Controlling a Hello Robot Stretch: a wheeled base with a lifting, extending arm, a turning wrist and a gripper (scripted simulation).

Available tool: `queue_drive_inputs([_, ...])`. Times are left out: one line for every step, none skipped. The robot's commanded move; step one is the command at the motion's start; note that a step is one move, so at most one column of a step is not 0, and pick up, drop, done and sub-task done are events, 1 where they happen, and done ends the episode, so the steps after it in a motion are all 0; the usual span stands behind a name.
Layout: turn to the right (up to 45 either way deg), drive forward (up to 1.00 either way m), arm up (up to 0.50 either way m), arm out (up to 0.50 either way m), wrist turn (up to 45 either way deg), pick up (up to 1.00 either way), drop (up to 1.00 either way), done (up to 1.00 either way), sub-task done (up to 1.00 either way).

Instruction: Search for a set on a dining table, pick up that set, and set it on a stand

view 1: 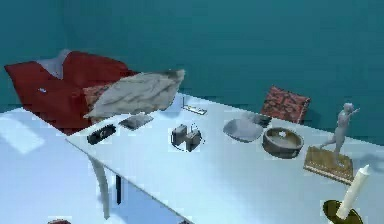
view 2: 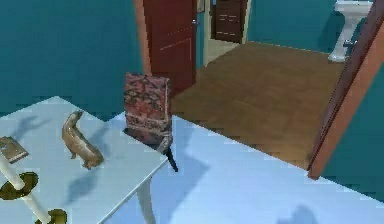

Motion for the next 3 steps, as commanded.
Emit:
queue_drive_inputs([45.0, 0.0, 0.0, 0.0, 0.0, 0.0, 0.0, 0.0, 0.0])
queue_drive_inputs([33.0, 0.0, 0.0, 0.0, 0.0, 0.0, 0.0, 0.0, 0.0])
queue_drive_inputs([0.0, 0.2, 0.0, 0.0, 0.0, 0.0, 0.0, 0.0, 0.0])
